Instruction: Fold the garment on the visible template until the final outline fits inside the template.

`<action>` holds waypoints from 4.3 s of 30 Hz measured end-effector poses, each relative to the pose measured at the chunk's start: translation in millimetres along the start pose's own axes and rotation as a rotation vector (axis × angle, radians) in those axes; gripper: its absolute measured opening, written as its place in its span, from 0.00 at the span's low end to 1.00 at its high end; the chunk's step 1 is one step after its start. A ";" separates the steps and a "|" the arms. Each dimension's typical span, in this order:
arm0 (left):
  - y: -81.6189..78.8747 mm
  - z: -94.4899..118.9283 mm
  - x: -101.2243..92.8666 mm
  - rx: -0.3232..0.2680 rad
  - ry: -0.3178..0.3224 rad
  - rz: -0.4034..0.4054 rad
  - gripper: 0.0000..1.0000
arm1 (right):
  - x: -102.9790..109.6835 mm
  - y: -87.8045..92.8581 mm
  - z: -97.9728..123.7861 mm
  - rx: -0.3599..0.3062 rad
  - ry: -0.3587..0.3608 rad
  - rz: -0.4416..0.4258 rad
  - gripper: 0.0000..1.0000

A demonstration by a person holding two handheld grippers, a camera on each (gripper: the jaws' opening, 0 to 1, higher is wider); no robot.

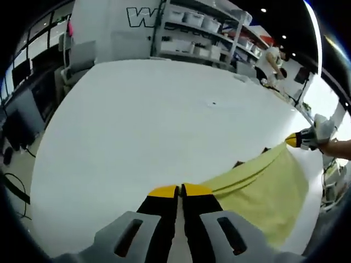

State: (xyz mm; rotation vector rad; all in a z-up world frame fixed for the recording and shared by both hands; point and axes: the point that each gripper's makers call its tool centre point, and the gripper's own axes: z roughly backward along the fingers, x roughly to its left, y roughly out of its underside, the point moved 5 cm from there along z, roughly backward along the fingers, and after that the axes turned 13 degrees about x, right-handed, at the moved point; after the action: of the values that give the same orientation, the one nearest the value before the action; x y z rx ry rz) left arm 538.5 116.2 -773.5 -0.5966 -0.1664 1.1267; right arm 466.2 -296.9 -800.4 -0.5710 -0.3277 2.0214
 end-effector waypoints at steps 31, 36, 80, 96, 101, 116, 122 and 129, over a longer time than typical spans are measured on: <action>31.2 45.1 -11.3 -0.071 -0.030 -0.041 0.10 | 25.5 26.8 56.9 -0.115 -0.015 -0.018 0.00; 46.5 53.6 -18.9 -0.075 -0.020 -0.048 0.11 | 33.9 30.3 67.7 -0.133 -0.023 -0.011 0.00; 151.7 73.9 -48.7 -0.048 0.054 -0.164 0.27 | 123.1 92.7 104.9 -0.110 -0.200 -0.028 0.24; 162.0 67.2 -50.1 -0.052 0.109 -0.144 0.13 | 132.9 100.5 94.0 -0.071 -0.252 -0.077 0.03; 160.4 68.0 -49.0 -0.057 0.111 -0.146 0.08 | 133.7 100.3 94.6 -0.077 -0.255 -0.069 0.00; 165.0 72.8 -46.0 -0.060 0.088 -0.143 0.03 | 120.7 109.6 100.7 -0.084 -0.214 -0.025 0.00; 170.1 72.5 -46.5 -0.051 0.102 -0.131 0.03 | 113.3 113.8 104.5 -0.095 -0.218 -0.038 0.00; 179.0 75.2 -50.6 -0.050 0.115 -0.122 0.03 | 116.1 120.0 107.1 -0.095 -0.222 -0.030 0.00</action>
State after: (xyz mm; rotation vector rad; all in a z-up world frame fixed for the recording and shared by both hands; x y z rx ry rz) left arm 342.3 151.3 -796.7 -0.6851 -0.1303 0.9703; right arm 272.6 -254.1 -793.3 -0.3967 -0.5646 2.0521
